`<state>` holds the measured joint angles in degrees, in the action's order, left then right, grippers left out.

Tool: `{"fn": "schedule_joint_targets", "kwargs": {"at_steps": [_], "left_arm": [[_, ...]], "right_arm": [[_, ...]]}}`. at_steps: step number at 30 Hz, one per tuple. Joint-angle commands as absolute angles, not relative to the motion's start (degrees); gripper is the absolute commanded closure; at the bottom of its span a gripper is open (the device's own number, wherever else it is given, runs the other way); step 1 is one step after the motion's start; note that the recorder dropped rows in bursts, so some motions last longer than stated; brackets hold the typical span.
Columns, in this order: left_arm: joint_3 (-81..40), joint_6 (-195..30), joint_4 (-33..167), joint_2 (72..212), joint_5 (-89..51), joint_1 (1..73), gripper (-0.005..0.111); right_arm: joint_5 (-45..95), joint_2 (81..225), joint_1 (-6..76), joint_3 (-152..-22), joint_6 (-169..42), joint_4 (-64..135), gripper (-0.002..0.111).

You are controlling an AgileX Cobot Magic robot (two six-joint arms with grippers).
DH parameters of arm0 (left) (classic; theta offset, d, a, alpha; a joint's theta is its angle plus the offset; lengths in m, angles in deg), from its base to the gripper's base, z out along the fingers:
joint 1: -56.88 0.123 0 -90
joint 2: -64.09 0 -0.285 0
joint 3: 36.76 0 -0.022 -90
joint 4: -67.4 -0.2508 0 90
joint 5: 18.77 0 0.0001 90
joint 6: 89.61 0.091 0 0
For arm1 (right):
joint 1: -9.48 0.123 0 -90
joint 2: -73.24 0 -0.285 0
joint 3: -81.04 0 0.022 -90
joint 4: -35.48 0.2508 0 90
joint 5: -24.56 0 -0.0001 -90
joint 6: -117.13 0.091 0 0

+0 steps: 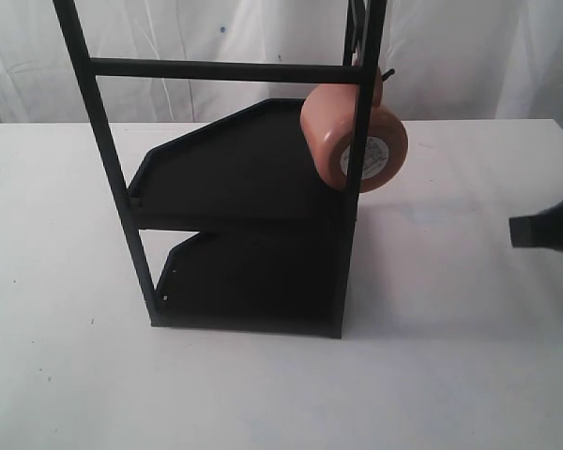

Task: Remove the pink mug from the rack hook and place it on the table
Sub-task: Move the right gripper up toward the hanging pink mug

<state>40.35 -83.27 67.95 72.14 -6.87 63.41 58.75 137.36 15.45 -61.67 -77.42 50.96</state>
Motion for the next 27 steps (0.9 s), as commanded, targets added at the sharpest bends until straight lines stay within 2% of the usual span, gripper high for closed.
{"fn": "schedule_joint_targets", "kwargs": {"at_steps": [1,8,13,16,19,22,27], "left_arm": [[40.45,-83.4,68.63,71.88,-6.73,63.59,0.107],[40.45,-83.4,68.63,71.88,-6.73,63.59,0.107],[40.45,-83.4,68.63,71.88,-6.73,63.59,0.107],[40.45,-83.4,68.63,71.88,-6.73,63.59,0.107],[40.45,-83.4,68.63,71.88,-6.73,63.59,0.107],[40.45,-83.4,68.63,71.88,-6.73,63.59,0.107],[40.45,-83.4,68.63,71.88,-6.73,63.59,0.107]], "right_arm": [[56.07,139.22,15.81,-64.52,-76.74,52.84,0.108],[65.36,139.12,15.81,-74.08,-79.7,52.99,0.108],[76.32,151.15,15.81,-95.76,-80.85,52.99,0.108],[78.16,160.69,15.14,-105.78,-80.96,53.52,0.108],[79.74,168.82,11.78,-109.26,-83.71,63.49,0.108],[84.85,173.2,5.33,-109.68,-97.44,85.45,0.108],[91.94,173.47,0.78,-109.68,-107.66,94.19,0.108]]}}
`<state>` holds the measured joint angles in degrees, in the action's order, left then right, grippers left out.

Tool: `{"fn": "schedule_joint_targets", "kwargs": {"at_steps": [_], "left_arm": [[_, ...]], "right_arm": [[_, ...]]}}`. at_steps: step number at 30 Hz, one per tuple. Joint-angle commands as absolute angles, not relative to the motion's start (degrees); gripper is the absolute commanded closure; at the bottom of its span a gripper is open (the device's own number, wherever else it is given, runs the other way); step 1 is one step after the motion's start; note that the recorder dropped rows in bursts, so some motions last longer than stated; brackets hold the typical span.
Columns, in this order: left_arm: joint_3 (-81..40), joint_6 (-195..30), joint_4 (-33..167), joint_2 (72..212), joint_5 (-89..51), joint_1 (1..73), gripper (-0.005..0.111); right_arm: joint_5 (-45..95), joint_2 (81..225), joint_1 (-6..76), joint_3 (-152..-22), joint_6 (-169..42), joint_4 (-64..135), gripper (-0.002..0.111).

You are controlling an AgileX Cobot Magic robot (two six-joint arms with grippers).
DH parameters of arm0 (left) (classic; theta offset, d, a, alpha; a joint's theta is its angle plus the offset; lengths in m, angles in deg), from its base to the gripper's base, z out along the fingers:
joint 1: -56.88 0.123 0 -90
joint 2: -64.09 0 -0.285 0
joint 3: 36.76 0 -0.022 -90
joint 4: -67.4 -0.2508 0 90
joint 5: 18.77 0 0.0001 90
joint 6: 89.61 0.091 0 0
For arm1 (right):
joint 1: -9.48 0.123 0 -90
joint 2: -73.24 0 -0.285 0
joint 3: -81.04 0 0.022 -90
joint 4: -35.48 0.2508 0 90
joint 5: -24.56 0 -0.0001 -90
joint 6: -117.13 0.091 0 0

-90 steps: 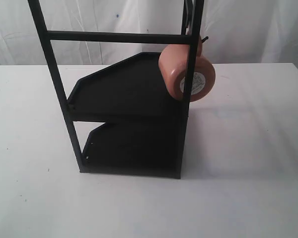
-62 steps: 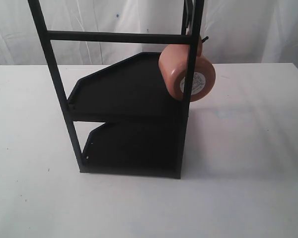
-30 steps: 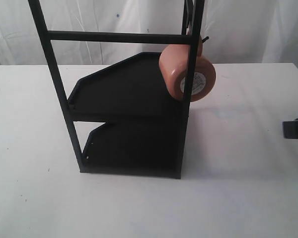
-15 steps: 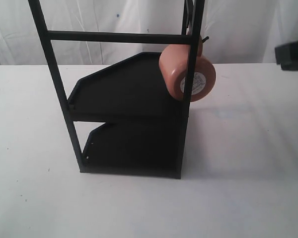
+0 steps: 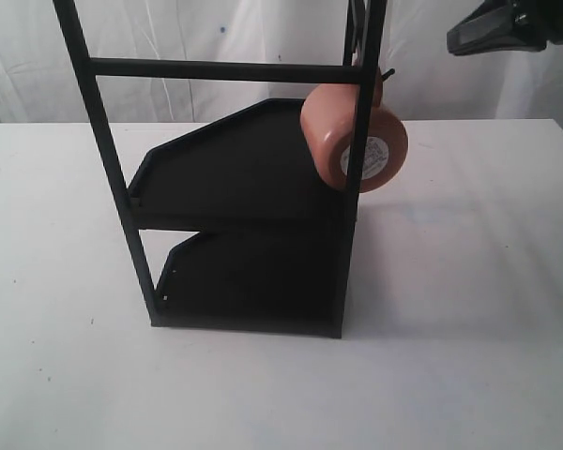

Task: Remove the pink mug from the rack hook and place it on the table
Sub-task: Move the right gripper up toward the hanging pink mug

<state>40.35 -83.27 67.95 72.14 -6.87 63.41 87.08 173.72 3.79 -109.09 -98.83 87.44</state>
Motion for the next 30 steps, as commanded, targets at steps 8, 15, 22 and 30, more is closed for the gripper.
{"fn": "schedule_joint_targets", "kwargs": {"at_steps": [8,15,22,30], "left_arm": [[40.45,-83.4,68.63,71.88,-6.73,63.59,0.107],[40.45,-83.4,68.63,71.88,-6.73,63.59,0.107],[40.45,-83.4,68.63,71.88,-6.73,63.59,0.107],[40.45,-83.4,68.63,71.88,-6.73,63.59,0.107]], "right_arm": [[94.53,173.47,1.44,-109.68,-118.28,102.47,0.106],[94.53,175.6,1.44,-109.68,-118.06,108.52,0.08],[94.53,181.97,1.44,-109.68,-115.25,110.45,0.069],[94.53,188.63,1.44,-109.68,-111.86,111.51,0.069]]}}
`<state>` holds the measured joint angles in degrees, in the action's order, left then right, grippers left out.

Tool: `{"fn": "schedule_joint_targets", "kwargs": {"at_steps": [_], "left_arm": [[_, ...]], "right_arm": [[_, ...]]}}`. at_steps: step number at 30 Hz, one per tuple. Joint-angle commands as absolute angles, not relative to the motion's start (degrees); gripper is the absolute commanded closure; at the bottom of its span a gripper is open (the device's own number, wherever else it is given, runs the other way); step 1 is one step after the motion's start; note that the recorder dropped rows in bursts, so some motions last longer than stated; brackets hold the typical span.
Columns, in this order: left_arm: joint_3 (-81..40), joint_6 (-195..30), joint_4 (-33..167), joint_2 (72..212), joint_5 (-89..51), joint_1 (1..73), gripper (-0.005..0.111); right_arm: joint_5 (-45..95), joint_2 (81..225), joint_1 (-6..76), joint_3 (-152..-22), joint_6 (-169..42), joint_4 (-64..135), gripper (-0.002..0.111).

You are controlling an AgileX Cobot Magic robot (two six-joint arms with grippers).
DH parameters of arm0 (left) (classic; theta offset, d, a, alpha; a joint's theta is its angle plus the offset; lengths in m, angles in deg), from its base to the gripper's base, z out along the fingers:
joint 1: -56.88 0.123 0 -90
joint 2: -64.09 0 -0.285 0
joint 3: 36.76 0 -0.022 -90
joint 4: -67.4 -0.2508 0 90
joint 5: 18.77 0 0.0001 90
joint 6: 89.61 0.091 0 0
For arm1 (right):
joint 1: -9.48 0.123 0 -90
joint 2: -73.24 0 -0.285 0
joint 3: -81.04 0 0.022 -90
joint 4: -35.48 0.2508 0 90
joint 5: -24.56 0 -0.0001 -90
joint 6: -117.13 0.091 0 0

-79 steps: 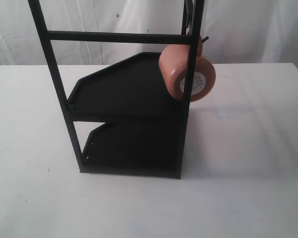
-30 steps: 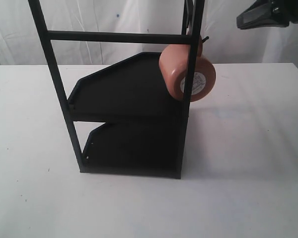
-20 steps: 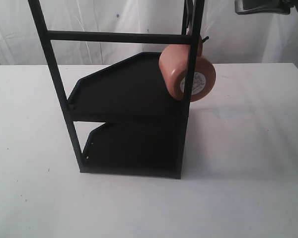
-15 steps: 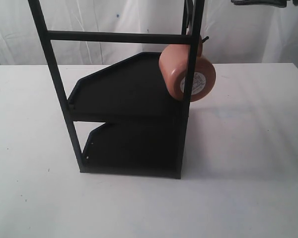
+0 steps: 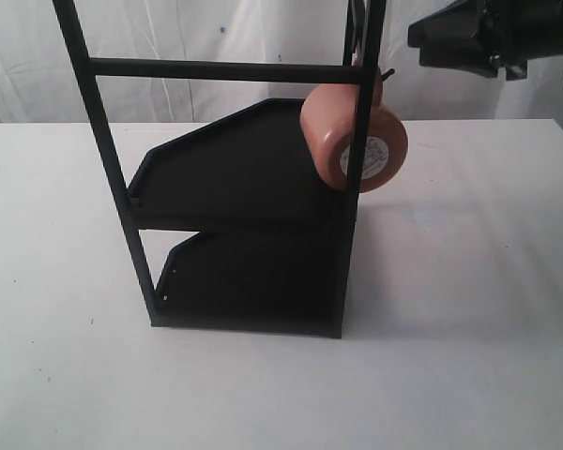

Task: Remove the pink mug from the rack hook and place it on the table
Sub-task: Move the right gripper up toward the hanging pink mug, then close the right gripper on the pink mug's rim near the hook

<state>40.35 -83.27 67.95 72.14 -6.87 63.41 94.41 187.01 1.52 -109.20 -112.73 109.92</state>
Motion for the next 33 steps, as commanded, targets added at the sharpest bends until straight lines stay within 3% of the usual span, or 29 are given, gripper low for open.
{"fn": "schedule_joint_targets", "kwargs": {"at_steps": [1,13,19,23,25,33], "left_arm": [[40.45,-83.4,68.63,71.88,-6.73,63.59,0.107],[40.45,-83.4,68.63,71.88,-6.73,63.59,0.107],[40.45,-83.4,68.63,71.88,-6.73,63.59,0.107],[40.45,-83.4,68.63,71.88,-6.73,63.59,0.107],[40.45,-83.4,68.63,71.88,-6.73,63.59,0.107],[40.45,-83.4,68.63,71.88,-6.73,63.59,0.107]], "right_arm": [[94.53,188.92,1.44,-109.68,-111.86,111.3,0.069],[94.53,182.6,2.18,-109.68,-113.23,106.55,0.069],[94.53,165.09,8.8,-106.1,-103.27,78.99,0.069],[82.51,155.62,20.44,-97.33,-97.75,71.87,0.069],[77.09,154.38,22.87,-95.79,-88.47,64.15,0.069],[62.34,156.19,28.4,-90.84,-88.46,61.72,0.069]]}}
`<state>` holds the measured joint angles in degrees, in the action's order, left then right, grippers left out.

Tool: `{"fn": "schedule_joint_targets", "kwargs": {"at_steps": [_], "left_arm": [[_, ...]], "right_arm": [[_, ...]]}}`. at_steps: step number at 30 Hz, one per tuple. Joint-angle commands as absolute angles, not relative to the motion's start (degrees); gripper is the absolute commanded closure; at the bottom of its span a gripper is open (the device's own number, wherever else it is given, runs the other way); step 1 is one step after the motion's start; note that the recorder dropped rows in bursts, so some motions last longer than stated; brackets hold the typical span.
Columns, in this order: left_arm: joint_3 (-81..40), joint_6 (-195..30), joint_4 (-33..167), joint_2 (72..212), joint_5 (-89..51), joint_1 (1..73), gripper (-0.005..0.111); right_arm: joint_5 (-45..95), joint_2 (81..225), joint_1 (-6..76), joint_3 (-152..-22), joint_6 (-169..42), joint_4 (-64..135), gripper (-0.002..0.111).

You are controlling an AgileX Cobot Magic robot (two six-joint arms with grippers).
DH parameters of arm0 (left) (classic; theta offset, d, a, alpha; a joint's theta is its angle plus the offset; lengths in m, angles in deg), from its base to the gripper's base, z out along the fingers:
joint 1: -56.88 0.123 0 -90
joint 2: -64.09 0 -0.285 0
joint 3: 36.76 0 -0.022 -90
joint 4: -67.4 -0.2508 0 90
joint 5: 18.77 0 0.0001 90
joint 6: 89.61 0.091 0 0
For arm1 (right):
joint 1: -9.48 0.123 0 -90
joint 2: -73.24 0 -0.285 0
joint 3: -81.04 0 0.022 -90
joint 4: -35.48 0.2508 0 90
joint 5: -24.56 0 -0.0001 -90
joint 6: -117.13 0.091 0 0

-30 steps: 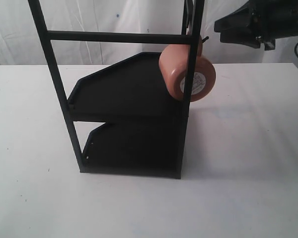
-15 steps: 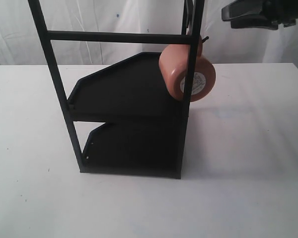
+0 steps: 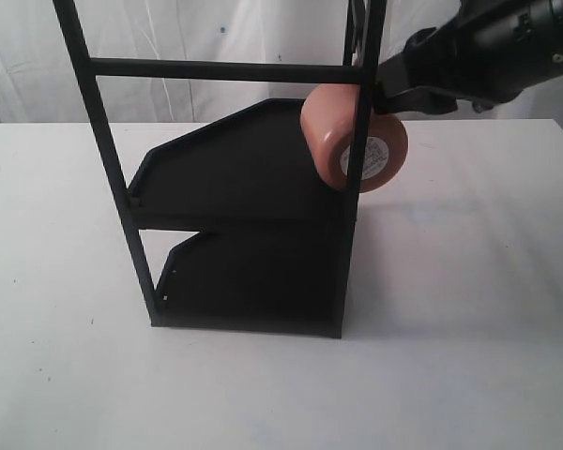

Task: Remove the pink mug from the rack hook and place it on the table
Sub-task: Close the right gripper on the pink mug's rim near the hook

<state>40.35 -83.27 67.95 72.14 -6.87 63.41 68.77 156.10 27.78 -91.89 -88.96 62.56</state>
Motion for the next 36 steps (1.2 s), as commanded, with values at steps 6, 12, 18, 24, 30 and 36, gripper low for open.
{"fn": "schedule_joint_targets", "kwargs": {"at_steps": [6,12,18,24,30,36], "left_arm": [[40.45,-83.4,68.63,71.88,-6.73,63.59,0.107],[40.45,-83.4,68.63,71.88,-6.73,63.59,0.107],[40.45,-83.4,68.63,71.88,-6.73,63.59,0.107],[40.45,-83.4,68.63,71.88,-6.73,63.59,0.107],[40.45,-83.4,68.63,71.88,-6.73,63.59,0.107],[40.45,-83.4,68.63,71.88,-6.73,63.59,0.107]], "right_arm": [[59.67,157.45,28.4,-90.2,-88.33,61.72,0.069],[58.25,158.09,28.4,-90.2,-88.33,64.25,0.069],[58.25,160.45,28.4,-90.2,-88.33,64.8,0.069],[57.86,160.56,28.4,-90.2,-88.33,64.85,0.069],[57.99,160.56,28.4,-90.2,-88.33,64.96,0.069],[58.21,160.56,28.4,-90.2,-88.11,64.96,0.091]]}}
